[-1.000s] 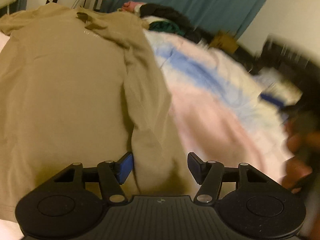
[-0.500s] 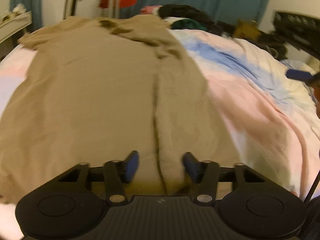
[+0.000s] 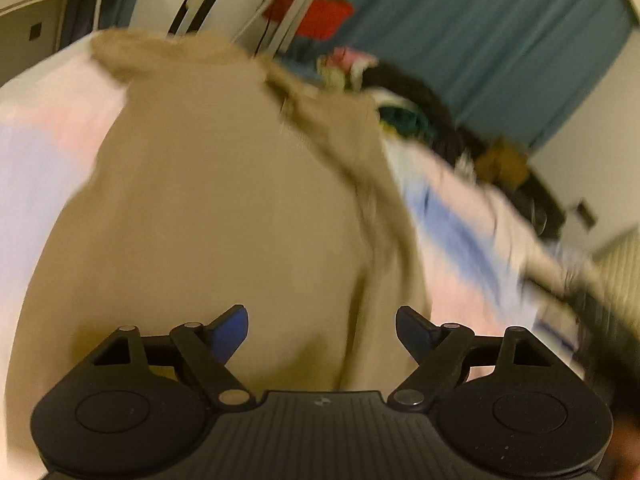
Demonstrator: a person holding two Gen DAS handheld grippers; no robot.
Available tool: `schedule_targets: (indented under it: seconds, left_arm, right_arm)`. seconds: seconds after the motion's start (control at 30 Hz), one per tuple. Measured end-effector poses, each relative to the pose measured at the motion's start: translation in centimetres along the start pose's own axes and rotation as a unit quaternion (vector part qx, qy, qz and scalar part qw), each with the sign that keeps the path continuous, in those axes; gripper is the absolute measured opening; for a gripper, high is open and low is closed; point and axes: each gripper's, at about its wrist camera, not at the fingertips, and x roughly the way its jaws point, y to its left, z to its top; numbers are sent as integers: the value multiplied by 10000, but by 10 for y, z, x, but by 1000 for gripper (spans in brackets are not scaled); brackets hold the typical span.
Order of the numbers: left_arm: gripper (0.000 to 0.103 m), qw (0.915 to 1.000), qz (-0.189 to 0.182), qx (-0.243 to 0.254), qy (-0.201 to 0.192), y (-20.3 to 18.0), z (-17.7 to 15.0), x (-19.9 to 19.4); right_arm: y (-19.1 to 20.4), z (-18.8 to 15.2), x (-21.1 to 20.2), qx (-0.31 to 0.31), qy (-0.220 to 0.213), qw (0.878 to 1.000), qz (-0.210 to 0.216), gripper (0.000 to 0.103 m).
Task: Fold clothes
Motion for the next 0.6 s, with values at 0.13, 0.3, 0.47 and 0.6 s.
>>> schedule_targets:
  seconds: [0.13,0.3,0.47,0.6]
  left_arm:
    - [87,9979,143,-344,-525,6,65,64]
    - [86,9923,194,-1053,-619,8,115,163]
    - [78,9901,295,-1270,-511,10,139,232]
    - [4,9942,517,-723,-608,-1,155,251]
  right_arm:
    - [3,0,23,58,123,9999,17,84]
    - [-5,-2,55,247,232,9994,-66,84]
    - [-15,-3,86,527,334,9980,-4,84]
    - [-11,-8,103,476,429,9978,167,84]
